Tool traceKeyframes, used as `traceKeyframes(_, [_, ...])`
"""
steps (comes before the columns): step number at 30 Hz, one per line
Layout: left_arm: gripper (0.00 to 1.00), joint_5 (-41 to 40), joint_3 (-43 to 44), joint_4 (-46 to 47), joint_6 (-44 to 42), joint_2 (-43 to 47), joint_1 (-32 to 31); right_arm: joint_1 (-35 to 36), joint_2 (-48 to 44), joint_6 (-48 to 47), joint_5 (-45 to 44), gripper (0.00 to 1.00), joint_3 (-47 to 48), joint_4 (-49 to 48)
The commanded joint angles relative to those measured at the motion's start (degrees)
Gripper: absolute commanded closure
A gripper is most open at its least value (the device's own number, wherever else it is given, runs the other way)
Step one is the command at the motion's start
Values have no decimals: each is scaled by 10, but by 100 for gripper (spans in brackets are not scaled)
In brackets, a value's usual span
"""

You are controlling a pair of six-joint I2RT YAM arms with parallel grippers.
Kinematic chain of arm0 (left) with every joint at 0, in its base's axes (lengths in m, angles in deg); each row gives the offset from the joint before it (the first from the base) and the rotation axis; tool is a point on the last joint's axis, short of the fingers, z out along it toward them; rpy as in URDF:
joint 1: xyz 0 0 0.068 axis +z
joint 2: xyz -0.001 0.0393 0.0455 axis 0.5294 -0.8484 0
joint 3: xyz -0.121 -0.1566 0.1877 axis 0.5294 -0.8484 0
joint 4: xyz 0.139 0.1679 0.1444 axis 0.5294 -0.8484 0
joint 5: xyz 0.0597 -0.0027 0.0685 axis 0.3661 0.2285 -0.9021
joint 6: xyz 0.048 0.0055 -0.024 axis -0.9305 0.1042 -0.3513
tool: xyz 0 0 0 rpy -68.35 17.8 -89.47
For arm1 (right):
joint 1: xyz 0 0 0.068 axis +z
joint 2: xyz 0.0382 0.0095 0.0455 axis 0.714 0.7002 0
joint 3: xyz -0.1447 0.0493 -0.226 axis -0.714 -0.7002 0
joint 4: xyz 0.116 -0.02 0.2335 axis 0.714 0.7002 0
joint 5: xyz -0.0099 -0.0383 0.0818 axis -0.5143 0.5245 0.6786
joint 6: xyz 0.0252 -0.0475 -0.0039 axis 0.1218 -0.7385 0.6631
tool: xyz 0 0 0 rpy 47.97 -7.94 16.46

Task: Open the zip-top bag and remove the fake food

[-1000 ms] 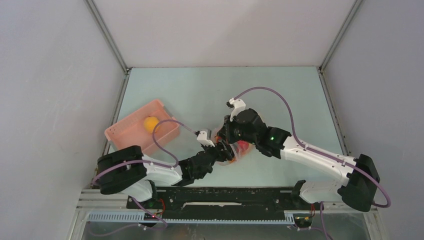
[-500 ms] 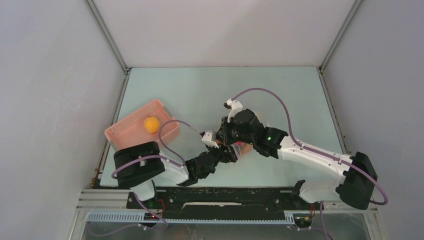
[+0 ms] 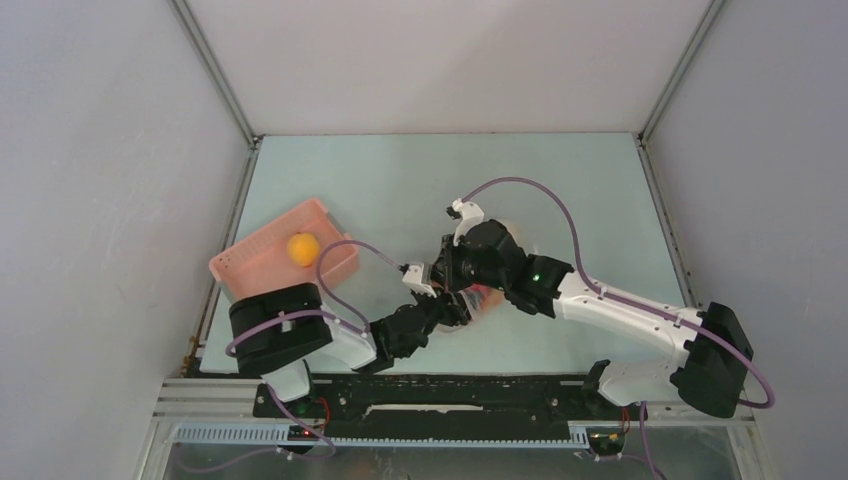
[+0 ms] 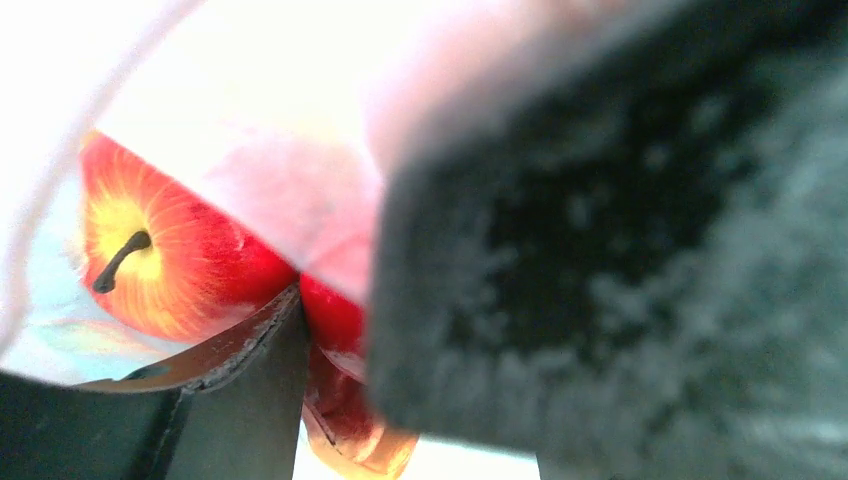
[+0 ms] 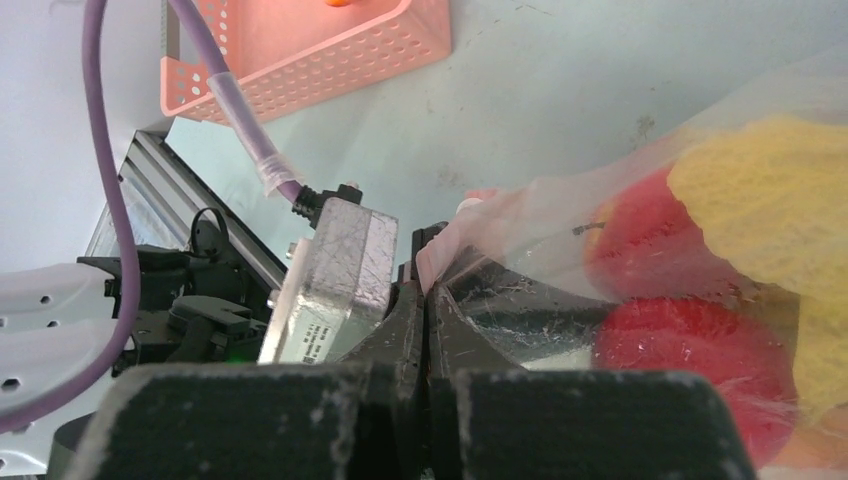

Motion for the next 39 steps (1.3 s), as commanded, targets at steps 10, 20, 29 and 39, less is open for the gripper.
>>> traceKeyframes(10, [70,-13,-33,-93,24,114,5,-9,-66,-51,-81,100,6,91])
traceKeyframes(20, [74,23,-43,-189,21,205,5,-42,-110,-61,-108,100,-37,98])
traceKeyframes(29, [74,110,-6,-397,-34,386,6,-61,-114,-67,-140,100,-60,96])
traceKeyframes(39, [72,-13,63,-718,-97,616,72,-69,-112,-69,-150,100,-66,97])
